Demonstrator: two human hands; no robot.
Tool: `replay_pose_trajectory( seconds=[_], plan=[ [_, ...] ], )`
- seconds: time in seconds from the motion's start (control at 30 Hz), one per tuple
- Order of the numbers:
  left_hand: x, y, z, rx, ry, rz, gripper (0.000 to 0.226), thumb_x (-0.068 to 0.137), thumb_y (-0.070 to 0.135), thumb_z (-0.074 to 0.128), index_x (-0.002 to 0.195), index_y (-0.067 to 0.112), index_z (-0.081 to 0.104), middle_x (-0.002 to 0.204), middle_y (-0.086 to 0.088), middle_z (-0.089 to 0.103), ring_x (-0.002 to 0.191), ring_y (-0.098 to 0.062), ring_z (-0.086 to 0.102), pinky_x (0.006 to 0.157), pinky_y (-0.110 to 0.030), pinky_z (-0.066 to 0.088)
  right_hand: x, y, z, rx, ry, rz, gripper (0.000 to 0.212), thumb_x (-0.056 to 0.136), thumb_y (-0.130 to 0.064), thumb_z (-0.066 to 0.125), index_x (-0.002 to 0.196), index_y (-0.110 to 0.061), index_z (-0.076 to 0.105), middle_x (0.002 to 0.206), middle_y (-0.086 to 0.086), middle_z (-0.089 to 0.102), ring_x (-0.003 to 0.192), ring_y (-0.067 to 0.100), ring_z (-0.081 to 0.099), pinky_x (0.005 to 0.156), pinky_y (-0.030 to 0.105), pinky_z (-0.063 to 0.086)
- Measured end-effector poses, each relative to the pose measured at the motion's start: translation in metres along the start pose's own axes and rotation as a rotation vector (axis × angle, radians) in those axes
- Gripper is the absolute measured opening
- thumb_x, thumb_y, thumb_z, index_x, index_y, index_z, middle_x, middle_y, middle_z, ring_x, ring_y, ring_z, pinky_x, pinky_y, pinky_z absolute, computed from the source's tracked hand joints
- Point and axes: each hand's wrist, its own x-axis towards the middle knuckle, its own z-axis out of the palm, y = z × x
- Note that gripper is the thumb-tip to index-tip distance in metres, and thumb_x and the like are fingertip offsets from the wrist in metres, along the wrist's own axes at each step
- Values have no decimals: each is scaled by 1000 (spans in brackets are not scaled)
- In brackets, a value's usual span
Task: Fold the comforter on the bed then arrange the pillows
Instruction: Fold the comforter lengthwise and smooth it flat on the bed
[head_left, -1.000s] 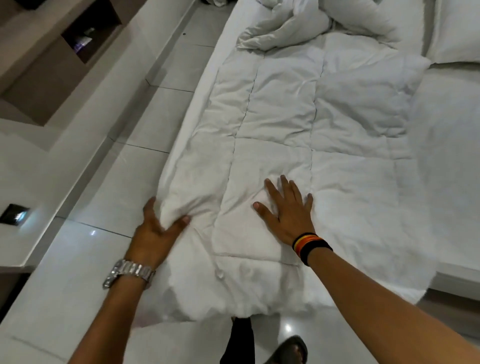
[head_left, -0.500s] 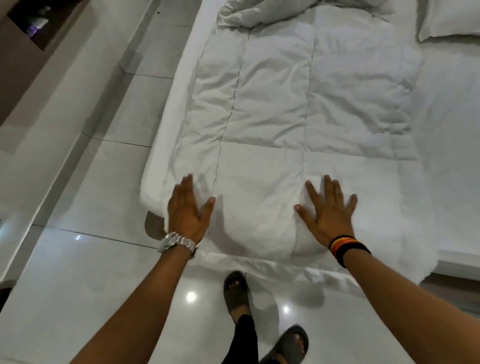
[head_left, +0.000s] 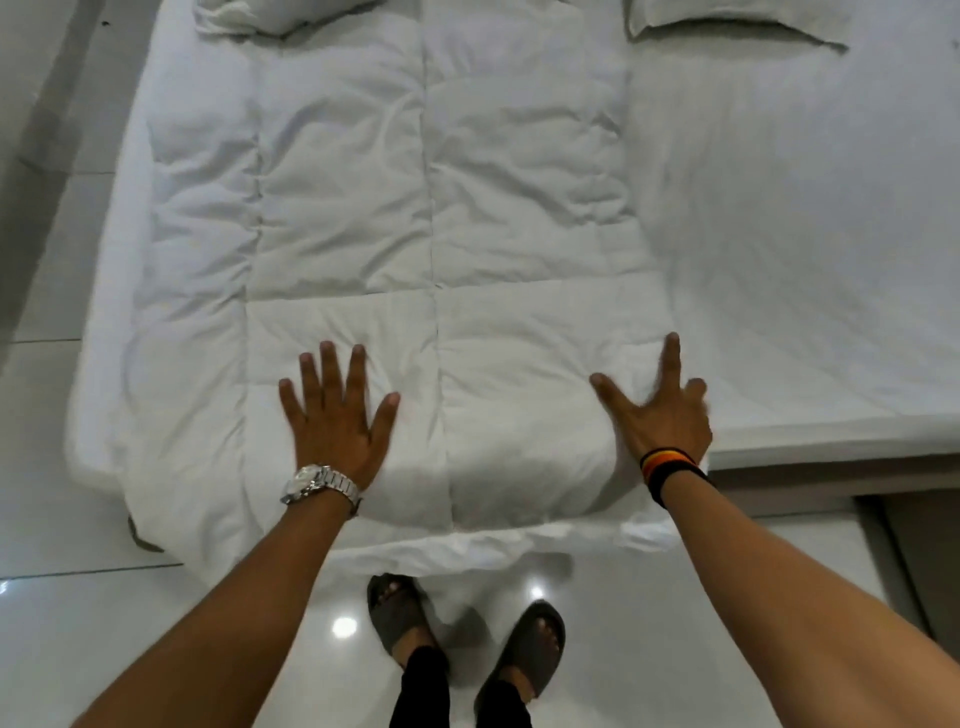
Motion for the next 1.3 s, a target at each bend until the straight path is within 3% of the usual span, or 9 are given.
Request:
replay_pose_trajectory(
  seconds=[0.17, 0.3, 0.4, 0.57, 0.67, 0.77, 0.9, 1.0, 1.3],
  plan=[
    [-2, 3, -18, 9, -54, -38, 79, 100, 68, 22, 167, 27, 13, 175, -8, 3, 161, -32, 1, 127, -59, 1, 6, 15, -24, 123, 77, -129, 94, 72, -97, 55, 149, -46, 36, 119, 7, 75, 108, 38, 71, 85, 44, 54],
    [-1, -14, -29, -7, -76, 13, 77, 101, 70, 19, 167, 30, 13, 176, -6, 4, 162, -27, 2, 128, -55, 1, -6, 26, -17, -8, 75, 5, 123, 66, -106, 30, 162, -29, 33, 142, 26, 52, 126, 49, 54, 102, 60, 44],
    [18, -58, -44, -62, 0, -133, 76, 101, 66, 22, 167, 27, 17, 175, -11, 8, 161, -30, 5, 127, -57, 3, -31, -28, 7, -52, 164, -180, 103, 85, -83, 35, 167, -21, 28, 169, 26, 25, 154, 44, 25, 119, 69, 19],
    [78, -163, -70, -150, 30, -473, 89, 95, 78, 27, 167, 31, 3, 174, -15, -1, 160, -40, -2, 125, -64, 0, -87, -185, 86, -147, -11, -564, 89, 93, -77, 25, 169, -31, 18, 177, 16, 4, 163, 37, 6, 125, 67, 1],
    [122, -197, -74, -427, 32, -387, 103, 89, 78, 52, 167, 29, 5, 172, -15, 19, 156, -35, 23, 123, -56, 23, -104, -271, 143, -213, -81, -657, 85, 97, -80, 21, 169, -37, 5, 178, 10, -9, 164, 34, -5, 124, 69, -2],
    [161, -199, -76, -732, 39, -342, 116, 77, 77, 70, 166, 33, 10, 167, -7, 35, 149, -28, 39, 114, -30, 30, -110, -324, 184, -276, -99, -590, 85, 96, -80, 17, 168, -39, -5, 176, 9, -18, 163, 35, -14, 123, 71, -4],
    [186, -188, -80, -853, -24, -373, 108, 77, 66, 80, 160, 35, 18, 147, -12, 59, 125, -34, 62, 96, -33, 50, -122, -353, 198, -208, -56, -459, 85, 95, -81, 15, 168, -42, -3, 177, 10, -14, 163, 36, -12, 123, 73, -6],
    [182, -216, -92, -842, 49, -347, 91, 80, 67, 76, 150, 39, 25, 133, -9, 67, 102, -26, 67, 78, -27, 43, -135, -363, 203, -174, -10, -481, 80, 99, -81, 19, 168, -44, -1, 178, 4, -13, 163, 30, -13, 124, 68, -10],
    [194, -258, -116, -913, -328, -337, 125, 74, 72, 78, 162, 40, -5, 164, -5, 40, 141, -32, 51, 102, -32, 40, -167, -394, 221, -244, -68, -293, 84, 93, -84, -1, 166, -44, -10, 177, 6, -15, 164, 30, -11, 124, 71, -3]
  ],
)
